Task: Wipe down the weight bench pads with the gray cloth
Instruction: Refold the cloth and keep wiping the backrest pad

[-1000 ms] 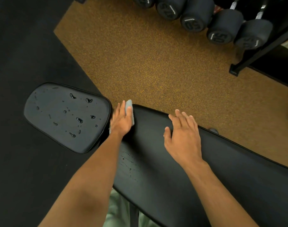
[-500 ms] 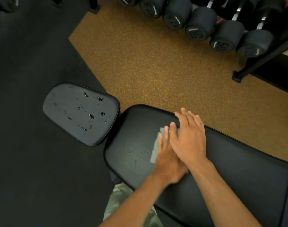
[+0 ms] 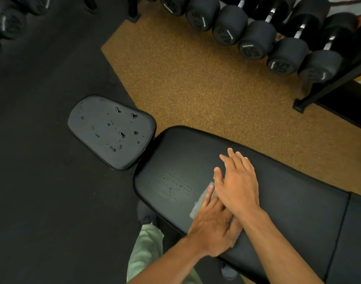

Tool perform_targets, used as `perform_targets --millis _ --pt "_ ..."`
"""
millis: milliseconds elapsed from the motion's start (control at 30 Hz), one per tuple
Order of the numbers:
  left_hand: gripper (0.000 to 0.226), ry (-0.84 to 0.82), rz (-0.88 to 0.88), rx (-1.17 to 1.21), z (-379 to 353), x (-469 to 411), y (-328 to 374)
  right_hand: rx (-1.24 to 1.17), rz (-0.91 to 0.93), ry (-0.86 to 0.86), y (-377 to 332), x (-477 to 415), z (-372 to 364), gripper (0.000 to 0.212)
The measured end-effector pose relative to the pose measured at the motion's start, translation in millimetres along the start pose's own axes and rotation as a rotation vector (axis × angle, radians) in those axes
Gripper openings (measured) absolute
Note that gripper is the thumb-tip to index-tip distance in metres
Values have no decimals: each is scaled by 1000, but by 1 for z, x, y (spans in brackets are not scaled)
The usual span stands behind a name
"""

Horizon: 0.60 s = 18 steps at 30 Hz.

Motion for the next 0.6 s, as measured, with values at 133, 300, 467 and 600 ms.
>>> perform_targets --millis 133,300,467,600 --pt "65 14 67 -16 -1 1 -22 3 -1 1 -1 6 0 57" --pt "60 -62 233 -65 12 1 -86 11 9 12 -10 7 -4 49" --pt "59 -33 375 -62 24 5 -153 16 49 9 -30 7 -21 51" --pt "56 -19 467 -49 36 7 -198 25 54 -24 -45 3 -32 51"
Point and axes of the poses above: each hand's wrist, its own x-axis away from the middle knuckle, its own z-axis out of the back of the hand, y = z × x, the point moved 4 cm from there along -x, towards the middle knuckle, and after that the axes turned 12 degrees about -z, right-handed, at the moved point
